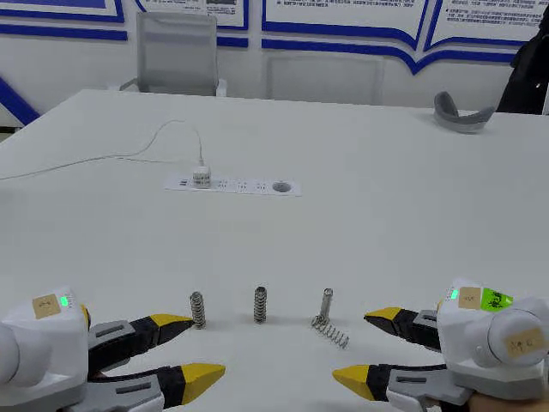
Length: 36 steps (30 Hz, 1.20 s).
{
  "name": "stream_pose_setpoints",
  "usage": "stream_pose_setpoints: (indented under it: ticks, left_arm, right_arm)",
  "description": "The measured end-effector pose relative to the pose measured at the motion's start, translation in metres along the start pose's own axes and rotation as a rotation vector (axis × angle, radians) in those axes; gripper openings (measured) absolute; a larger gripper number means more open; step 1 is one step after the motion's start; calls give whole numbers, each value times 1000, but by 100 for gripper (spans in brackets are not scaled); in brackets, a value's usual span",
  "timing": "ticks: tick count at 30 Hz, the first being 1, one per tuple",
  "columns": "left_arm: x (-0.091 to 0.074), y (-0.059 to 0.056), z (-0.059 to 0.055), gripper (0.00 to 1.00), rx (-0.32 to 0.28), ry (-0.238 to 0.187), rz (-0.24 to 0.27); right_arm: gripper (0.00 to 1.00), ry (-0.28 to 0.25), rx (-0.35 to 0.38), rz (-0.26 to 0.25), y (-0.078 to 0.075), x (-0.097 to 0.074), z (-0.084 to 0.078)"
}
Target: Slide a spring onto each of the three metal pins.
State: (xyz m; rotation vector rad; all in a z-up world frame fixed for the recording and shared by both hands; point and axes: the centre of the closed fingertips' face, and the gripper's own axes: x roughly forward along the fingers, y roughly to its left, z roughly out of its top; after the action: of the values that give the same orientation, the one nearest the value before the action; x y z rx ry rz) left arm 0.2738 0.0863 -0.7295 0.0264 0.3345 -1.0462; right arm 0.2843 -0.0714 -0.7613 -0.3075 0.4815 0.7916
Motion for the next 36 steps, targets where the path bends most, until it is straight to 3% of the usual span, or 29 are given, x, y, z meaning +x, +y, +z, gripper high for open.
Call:
stream_pose_setpoints:
  ticks: [8, 13, 20, 29, 36]
  left_arm:
    - [-12, 7, -4, 45, -11, -19, 37]
    - [-16, 8, -12, 46, -1, -9, 54]
    - [-15, 3, -18, 47, 2, -2, 50]
    - [-15, 7, -14, 48, -30, -34, 77]
    - [-14, 3, -16, 50, -40, -35, 69]
  right_arm:
    - [39, 32, 21, -37, -12, 7, -8]
    - [33, 37, 52, -48, -18, 12, -11]
    - [30, 30, 89, -51, -21, 17, -13]
    - [27, 30, 115, -55, -26, 19, -17]
    - [26, 34, 120, -49, -25, 26, -17]
